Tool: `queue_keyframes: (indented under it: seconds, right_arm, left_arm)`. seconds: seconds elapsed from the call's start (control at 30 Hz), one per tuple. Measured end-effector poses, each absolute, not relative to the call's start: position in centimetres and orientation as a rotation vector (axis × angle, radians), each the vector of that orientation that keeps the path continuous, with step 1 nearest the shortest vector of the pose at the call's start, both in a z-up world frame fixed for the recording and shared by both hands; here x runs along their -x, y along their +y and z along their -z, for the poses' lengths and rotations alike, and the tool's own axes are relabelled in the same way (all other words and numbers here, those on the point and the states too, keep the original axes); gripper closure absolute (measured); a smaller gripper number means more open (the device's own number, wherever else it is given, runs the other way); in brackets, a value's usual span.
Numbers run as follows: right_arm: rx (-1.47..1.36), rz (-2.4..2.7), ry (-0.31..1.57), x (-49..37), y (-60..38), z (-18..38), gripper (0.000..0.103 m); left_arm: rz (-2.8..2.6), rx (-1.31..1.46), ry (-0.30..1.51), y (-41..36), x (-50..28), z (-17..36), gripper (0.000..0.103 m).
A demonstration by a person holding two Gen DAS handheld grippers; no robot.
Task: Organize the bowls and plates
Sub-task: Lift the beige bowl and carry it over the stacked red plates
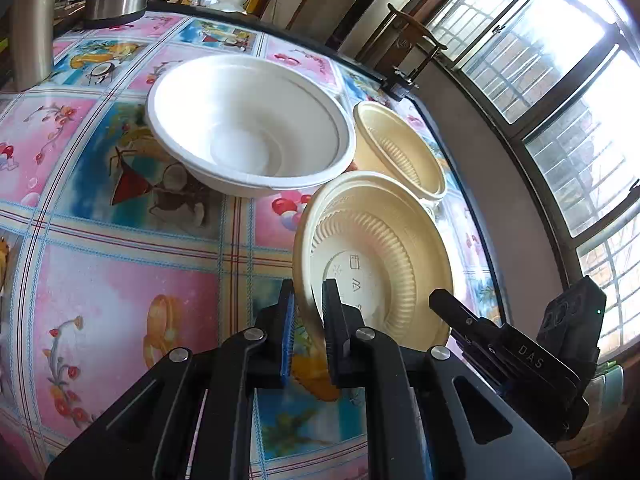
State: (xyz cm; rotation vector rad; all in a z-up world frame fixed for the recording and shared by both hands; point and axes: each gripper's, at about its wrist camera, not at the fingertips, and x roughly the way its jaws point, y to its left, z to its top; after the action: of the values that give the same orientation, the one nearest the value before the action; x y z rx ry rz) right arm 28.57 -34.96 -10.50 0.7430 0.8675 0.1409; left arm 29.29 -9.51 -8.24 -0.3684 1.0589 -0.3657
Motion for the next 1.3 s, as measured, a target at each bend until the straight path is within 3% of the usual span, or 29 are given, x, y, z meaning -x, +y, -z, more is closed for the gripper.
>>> queue_keyframes:
  seconds: [0.5,0.97,1.3]
  right_arm:
    - [-0.744,-0.181,0.845,-27.3,-34.1,10.0,0.093]
    - [-0.487,-0.395,0.733,-23.8,-23.5,7.1,0.093]
    - [-0.466,-0.537,0.661,-21.2,-17.3,5.9,0.093]
  left_arm:
    - [0.327,0.288,0.991,-8.4,-26.0,7.3,0.093]
    - [0.123,0.199,0.81,-0.8,-18.0,5.4,0.09]
    - [0.007,0.138,0.678,4.3,-13.5,2.9,0.091]
